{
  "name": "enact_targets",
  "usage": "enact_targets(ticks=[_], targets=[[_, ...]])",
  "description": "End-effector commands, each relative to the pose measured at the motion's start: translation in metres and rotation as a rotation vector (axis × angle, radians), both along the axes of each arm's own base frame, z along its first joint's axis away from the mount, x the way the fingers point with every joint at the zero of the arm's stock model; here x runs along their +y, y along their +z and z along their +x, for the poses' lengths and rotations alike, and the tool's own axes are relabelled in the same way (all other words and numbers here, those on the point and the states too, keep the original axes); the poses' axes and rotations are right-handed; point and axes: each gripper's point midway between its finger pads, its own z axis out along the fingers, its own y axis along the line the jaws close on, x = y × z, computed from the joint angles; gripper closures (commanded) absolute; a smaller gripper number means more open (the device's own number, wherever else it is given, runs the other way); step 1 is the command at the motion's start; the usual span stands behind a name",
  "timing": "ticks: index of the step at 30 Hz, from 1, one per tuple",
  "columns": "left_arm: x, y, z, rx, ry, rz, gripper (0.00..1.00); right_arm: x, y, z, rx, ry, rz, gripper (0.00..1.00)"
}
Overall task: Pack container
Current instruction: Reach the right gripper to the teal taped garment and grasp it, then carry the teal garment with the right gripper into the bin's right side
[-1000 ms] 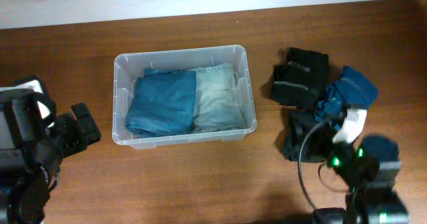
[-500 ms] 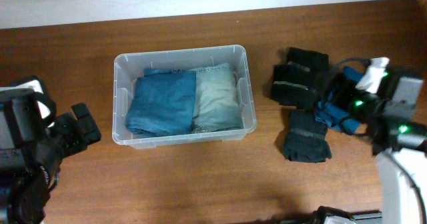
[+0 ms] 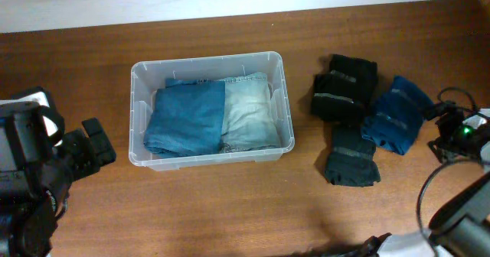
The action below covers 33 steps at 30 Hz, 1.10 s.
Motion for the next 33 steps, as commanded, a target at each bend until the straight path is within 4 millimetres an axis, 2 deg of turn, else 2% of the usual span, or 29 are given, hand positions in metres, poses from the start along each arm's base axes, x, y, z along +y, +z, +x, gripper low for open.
enact_targets(ticks=[1,4,7,11,12,14,15,18,22,24,25,26,28,29,30,33], targets=[[0.000,0.001,-0.001,-0.002,-0.004,0.003,0.00,-0.002,-0.024,0.007,-0.004,0.058,0.011,0.00],[0.000,0.001,-0.001,-0.002,-0.004,0.003,0.00,0.004,-0.042,0.009,0.015,0.103,0.019,0.01],[0.000,0.001,-0.001,-0.002,-0.004,0.003,0.00,0.016,-0.050,0.017,0.013,0.164,0.012,0.14],[0.000,0.001,-0.001,-0.002,-0.004,0.002,0.00,0.031,-0.052,0.030,0.011,0.231,-0.021,0.35],[0.000,0.001,-0.001,-0.002,-0.004,0.003,0.00,0.034,-0.053,0.031,0.023,0.241,-0.033,0.45],[0.000,0.001,-0.001,-0.002,-0.004,0.003,0.00,0.036,-0.056,0.031,0.048,0.249,-0.050,0.77],[0.000,0.001,-0.001,-0.002,-0.004,0.003,0.00,0.037,-0.057,0.030,0.053,0.250,-0.048,0.83],[0.000,0.001,-0.001,-0.002,-0.004,0.003,0.00,0.039,-0.049,0.028,0.036,0.243,-0.023,0.87],[0.000,0.001,-0.001,-0.002,-0.004,0.003,0.00,0.039,-0.008,0.030,-0.065,0.238,-0.026,0.88],[0.000,0.001,-0.001,-0.002,-0.004,0.003,0.00,0.043,0.027,0.031,-0.143,0.247,-0.060,0.89],[0.000,0.001,-0.001,-0.002,-0.004,0.003,0.00,0.048,0.051,0.032,-0.202,0.261,-0.081,0.89],[0.000,0.001,-0.001,-0.002,-0.004,0.003,0.00,0.062,0.090,0.032,-0.306,0.296,-0.111,0.90],[0.000,0.001,-0.001,-0.002,-0.004,0.003,0.00,0.084,0.135,0.030,-0.425,0.350,-0.146,0.92],[0.000,0.001,-0.001,-0.002,-0.004,0.002,0.00,0.104,0.165,0.026,-0.499,0.385,-0.164,0.93],[0.000,0.001,-0.001,-0.002,-0.004,0.003,0.00,0.119,0.183,0.022,-0.542,0.409,-0.172,0.94],[0.000,0.001,-0.001,-0.002,-0.004,0.003,0.00,0.161,0.219,0.013,-0.634,0.499,-0.204,0.94]])
